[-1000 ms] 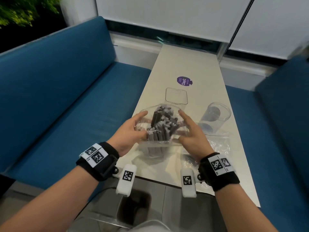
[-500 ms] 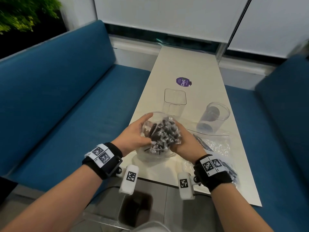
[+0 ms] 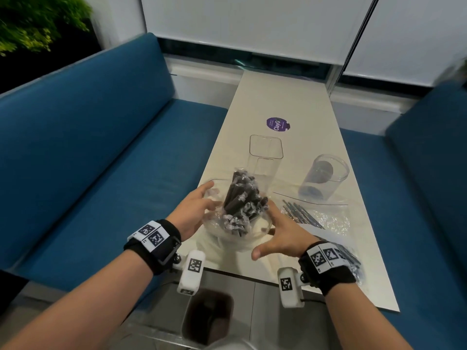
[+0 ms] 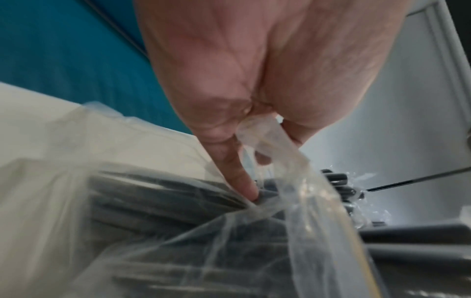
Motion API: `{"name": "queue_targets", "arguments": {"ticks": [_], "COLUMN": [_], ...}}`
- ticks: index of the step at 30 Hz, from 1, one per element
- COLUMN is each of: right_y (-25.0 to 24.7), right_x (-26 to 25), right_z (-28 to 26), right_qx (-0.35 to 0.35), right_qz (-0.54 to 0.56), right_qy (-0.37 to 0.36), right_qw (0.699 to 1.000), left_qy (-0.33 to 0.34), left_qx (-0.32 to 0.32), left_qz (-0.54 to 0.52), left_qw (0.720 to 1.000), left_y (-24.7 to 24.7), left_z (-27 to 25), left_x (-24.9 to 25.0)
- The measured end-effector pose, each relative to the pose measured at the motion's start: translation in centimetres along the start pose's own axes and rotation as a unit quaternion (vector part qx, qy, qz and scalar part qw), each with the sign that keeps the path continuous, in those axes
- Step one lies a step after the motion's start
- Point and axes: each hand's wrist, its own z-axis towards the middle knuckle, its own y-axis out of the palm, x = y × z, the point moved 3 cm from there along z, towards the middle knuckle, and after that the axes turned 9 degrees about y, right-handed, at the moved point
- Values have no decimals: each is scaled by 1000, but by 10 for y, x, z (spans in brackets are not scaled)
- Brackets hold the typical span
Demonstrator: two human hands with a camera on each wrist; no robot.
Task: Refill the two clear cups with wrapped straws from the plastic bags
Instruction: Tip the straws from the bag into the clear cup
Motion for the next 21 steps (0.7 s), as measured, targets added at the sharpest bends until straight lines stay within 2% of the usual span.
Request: {"name": "queue_targets", "arguments": {"ticks": [1,3,5,7,10,13,15,17,18,21], "right_y": [3,10,16,17,12,14,19,24,29,41], "right_x": [0,-8,-18,-21,-12,-3,-1,-7,-11,-19], "right_z": [3,9,16,19,21,19,17,15,14,10], "right_qx": [7,66,148,210,253,258,265,250,217,124], "right_qz": [-21,-72,-62,-16,15,18,23,28,18,-64], "right_qy": [-5,-30,-63,-60,-16,4,2,-12,-15,-32], "right_qw": [1000,995,985,976,967,966,964,968,976,990], "left_qy": [-4,3,27,50,58,33,38,65,87,153], "left_qx": [1,-22,-82,-135,-159,-237,-273,-267,-255,-242], "left_qz": [3,22,59,110,150,125,192,287,302,239], "left_qw": [1000,1000,994,983,974,963,942,918,914,928], "left_y": [-1,3,8,6,-9,-23,-29,-28,-23,-9], "left_z": [0,-3,-5,-6,-7,-11,-13,-17,-18,-15], "left_x": [-2,-3,-3,-1,5,6,6,7,8,6]}}
